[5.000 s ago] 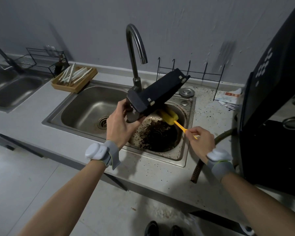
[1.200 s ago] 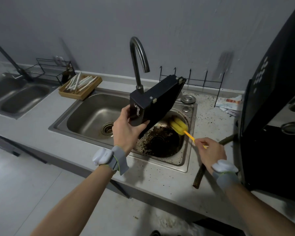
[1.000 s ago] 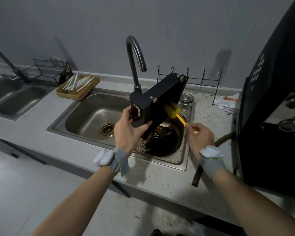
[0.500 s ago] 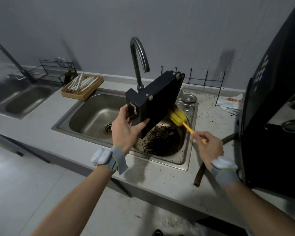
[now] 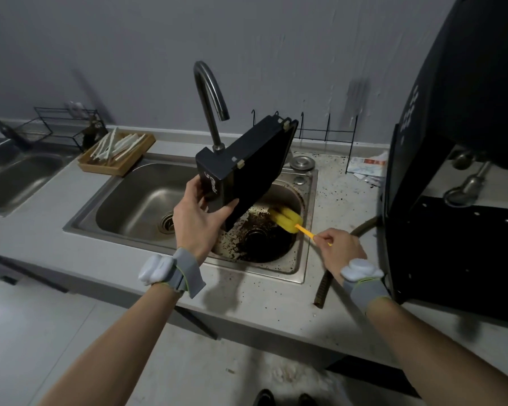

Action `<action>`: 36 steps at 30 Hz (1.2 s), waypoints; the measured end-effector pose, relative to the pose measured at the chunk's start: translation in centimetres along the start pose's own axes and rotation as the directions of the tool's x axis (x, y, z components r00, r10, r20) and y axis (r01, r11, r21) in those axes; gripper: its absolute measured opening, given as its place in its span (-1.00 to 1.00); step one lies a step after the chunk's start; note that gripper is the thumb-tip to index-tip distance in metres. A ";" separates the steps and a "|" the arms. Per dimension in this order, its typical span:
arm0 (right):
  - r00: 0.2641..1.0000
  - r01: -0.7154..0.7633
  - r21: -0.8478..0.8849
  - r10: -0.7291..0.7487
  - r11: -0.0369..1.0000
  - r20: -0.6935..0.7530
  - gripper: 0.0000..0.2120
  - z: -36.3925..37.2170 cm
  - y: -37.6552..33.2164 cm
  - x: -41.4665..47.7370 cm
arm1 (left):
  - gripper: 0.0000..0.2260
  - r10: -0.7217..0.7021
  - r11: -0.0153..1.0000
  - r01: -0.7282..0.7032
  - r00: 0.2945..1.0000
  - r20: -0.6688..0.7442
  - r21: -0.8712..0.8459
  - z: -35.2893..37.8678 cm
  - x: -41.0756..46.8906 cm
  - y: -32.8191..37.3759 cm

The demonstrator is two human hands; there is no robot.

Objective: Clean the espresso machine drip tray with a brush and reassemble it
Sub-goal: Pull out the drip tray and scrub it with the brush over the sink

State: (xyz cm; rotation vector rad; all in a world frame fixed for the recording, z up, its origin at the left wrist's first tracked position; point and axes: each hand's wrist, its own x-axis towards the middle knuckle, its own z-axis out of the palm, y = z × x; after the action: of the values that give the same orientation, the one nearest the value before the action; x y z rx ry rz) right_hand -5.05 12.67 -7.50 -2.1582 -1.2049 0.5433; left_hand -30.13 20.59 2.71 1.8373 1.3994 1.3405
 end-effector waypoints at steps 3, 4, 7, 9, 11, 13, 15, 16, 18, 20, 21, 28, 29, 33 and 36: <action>0.998 0.030 0.201 -0.017 0.979 -0.063 -0.87 -0.7 -0.3 -0.4 | -0.39 -0.006 1.000 0.006 1.000 -0.004 -0.021 -0.1 0.2 0.3; 0.996 0.070 0.285 -0.053 0.956 -0.066 -0.91 -0.5 -1.1 -0.7 | -0.39 -0.001 1.000 0.001 1.000 -0.001 -0.019 0.0 0.2 0.5; 0.985 0.163 0.374 -0.171 0.913 -0.012 -0.95 0.5 -3.7 -1.5 | -0.40 0.004 1.000 -0.004 1.000 0.000 -0.015 0.5 -0.1 0.9; 0.982 0.161 0.336 -0.184 0.928 0.038 -0.89 1.0 -4.4 -1.3 | -0.40 0.009 1.000 -0.009 1.000 -0.004 0.006 0.6 -0.3 1.2; 0.981 0.174 0.196 -0.188 0.965 0.056 -0.86 1.3 -4.5 -1.2 | -0.41 0.009 1.000 -0.008 1.000 -0.011 0.008 0.5 -0.6 1.2; 0.987 0.157 0.096 -0.161 0.983 0.030 -0.84 1.3 -4.4 -1.1 | -0.41 -0.001 1.000 0.001 1.000 -0.024 0.008 0.3 -0.9 1.2; 0.994 0.109 0.061 -0.108 0.992 -0.021 -0.83 1.0 -4.0 -0.8 | -0.40 -0.006 1.000 0.007 0.999 -0.038 0.024 0.1 -1.1 1.1; 0.997 0.070 0.041 -0.068 0.997 -0.043 -0.82 0.6 -3.7 -0.5 | -0.39 -0.004 0.999 0.006 0.999 -0.041 0.043 -0.1 -1.1 1.0; 0.998 -0.007 -0.023 0.005 1.000 -0.056 -0.80 -0.3 -2.5 0.2 | -0.38 0.005 0.996 -0.001 0.999 -0.039 0.091 -0.5 -1.1 0.8; 0.995 -0.054 -0.017 0.052 0.998 -0.088 -0.79 -1.2 -1.5 0.6 | -0.38 -0.007 0.996 0.012 0.999 -0.050 0.091 -0.8 -0.8 0.5; 0.991 -0.045 0.018 0.047 0.999 -0.124 -0.79 -1.4 -1.4 0.6 | -0.37 -0.021 0.997 0.026 0.998 -0.060 0.076 -0.9 -0.7 0.4; 0.943 0.137 0.319 -0.025 0.938 -0.331 -0.83 -0.9 -5.6 0.6 | -0.41 -0.081 0.996 0.084 0.993 -0.086 0.032 -0.6 -0.7 0.5; 0.943 0.154 0.315 -0.045 0.937 -0.329 -0.83 -0.7 -5.7 0.5 | -0.42 -0.088 0.996 0.091 0.992 -0.093 0.024 -0.6 -0.6 0.5; 0.952 0.183 0.308 -0.089 0.934 -0.294 -0.84 -0.1 -5.2 -0.1 | -0.42 -0.102 0.994 0.104 0.991 -0.092 0.019 -0.9 -0.6 0.5; 0.972 0.129 0.298 -0.061 0.946 -0.226 -0.86 0.2 -4.9 0.3 | -0.41 -0.118 0.993 0.118 0.989 -0.093 0.002 -0.8 -0.9 0.5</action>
State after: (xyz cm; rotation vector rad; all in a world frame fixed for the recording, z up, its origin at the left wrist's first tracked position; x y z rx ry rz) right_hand -8.01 15.01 -4.33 -1.8292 -1.0243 0.4149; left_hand -30.63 19.42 3.03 1.6880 1.5371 1.3771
